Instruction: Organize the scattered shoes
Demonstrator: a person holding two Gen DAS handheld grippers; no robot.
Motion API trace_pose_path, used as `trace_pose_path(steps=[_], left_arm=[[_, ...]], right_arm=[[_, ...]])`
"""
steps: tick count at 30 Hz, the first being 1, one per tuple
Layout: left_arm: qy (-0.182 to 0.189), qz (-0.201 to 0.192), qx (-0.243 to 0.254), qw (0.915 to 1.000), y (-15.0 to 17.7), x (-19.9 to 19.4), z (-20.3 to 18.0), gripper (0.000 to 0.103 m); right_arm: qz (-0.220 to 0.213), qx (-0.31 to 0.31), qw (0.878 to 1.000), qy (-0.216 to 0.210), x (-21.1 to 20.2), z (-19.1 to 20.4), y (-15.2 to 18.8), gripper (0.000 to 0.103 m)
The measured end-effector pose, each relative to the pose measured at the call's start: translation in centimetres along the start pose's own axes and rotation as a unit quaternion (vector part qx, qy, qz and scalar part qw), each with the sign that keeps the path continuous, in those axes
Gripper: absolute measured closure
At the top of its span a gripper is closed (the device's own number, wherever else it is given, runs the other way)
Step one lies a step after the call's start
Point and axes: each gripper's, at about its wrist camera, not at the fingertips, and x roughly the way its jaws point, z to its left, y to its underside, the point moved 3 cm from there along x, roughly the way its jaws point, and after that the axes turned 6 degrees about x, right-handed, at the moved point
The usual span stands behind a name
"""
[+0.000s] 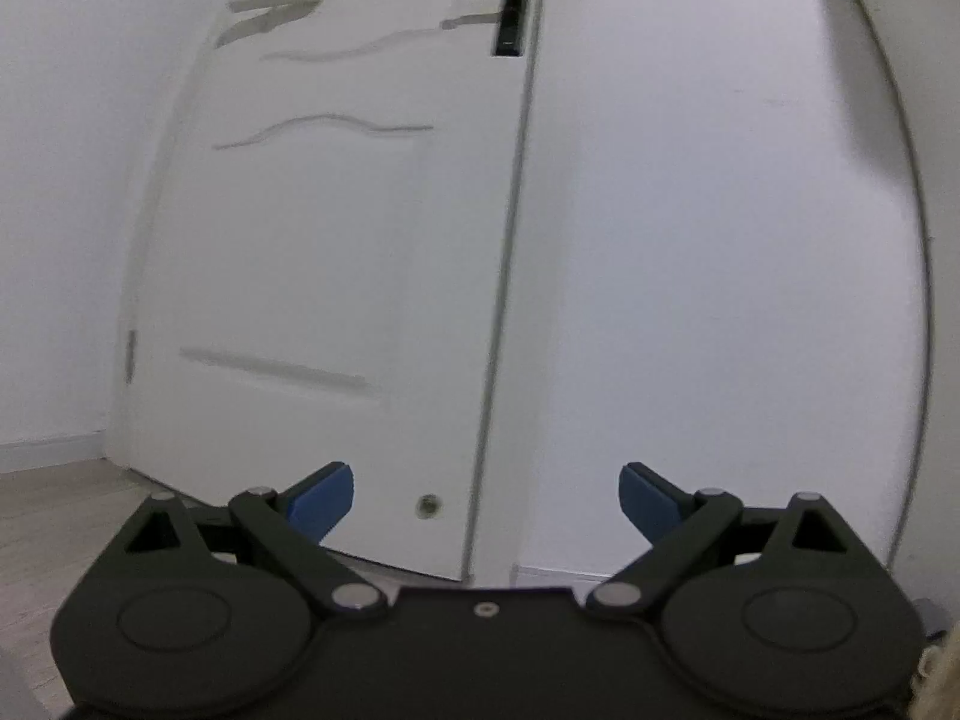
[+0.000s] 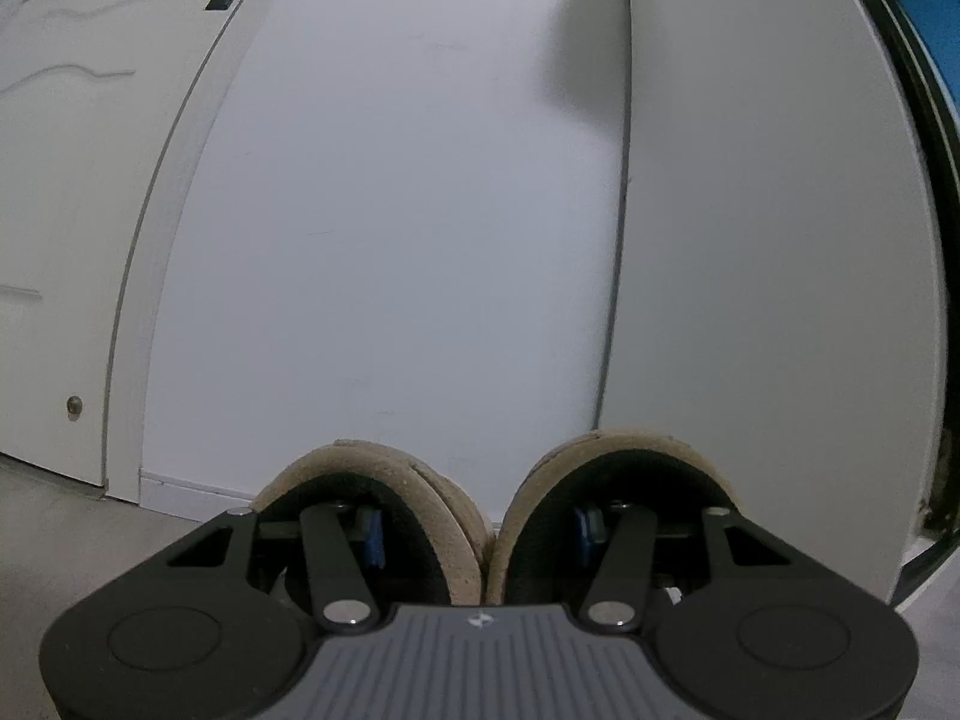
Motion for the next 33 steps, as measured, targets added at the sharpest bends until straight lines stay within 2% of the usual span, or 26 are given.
trace_pose_path(steps=[5, 9, 13, 18, 23, 25, 29, 31, 33], left_arm=[[0.021, 0.018, 0.000, 0.9996, 0.3, 0.9, -1.2, 0.006], [0.027, 0.036, 0.000, 0.9990, 0.8, 1.6, -2.3, 0.006], [0.031, 0.054, 0.000, 0.9981, 1.4, 3.6, -2.9, 0.006], [0.038, 0.076, -0.001, 0.9964, 2.4, 6.2, -3.0, 0.006], [0.043, 0.092, 0.001, 0.9948, 3.4, 7.6, -3.0, 0.006], [0.042, 0.102, -0.003, 0.9939, 3.9, 8.2, -2.8, 0.006], [0.041, 0.111, -0.009, 0.9929, 4.1, 9.3, -2.6, 0.006], [0.040, 0.113, -0.009, 0.9927, 4.2, 9.6, -2.5, 0.006], [0.040, 0.111, -0.006, 0.9930, 4.0, 9.6, -2.5, 0.006]], right_arm=[[0.040, 0.034, 0.999, -0.002, 4.0, -0.5, 0.1, 0.047], [0.069, 0.032, 0.997, 0.003, 7.9, -0.5, 0.8, 0.047], [0.142, 0.047, 0.989, -0.008, 12.9, -0.8, 1.9, 0.047], [0.250, 0.066, 0.966, -0.020, 18.9, -1.2, 4.2, 0.047], [0.383, 0.075, 0.920, -0.039, 25.5, 0.0, 7.0, 0.047], [0.403, 0.065, 0.911, -0.051, 26.0, 0.6, 8.5, 0.047], [0.409, 0.011, 0.906, -0.112, 26.9, 2.5, 8.3, 0.047], [0.431, -0.012, 0.892, -0.138, 28.4, 3.8, 8.2, 0.047], [0.453, -0.019, 0.881, -0.137, 29.6, 4.1, 8.4, 0.044]])
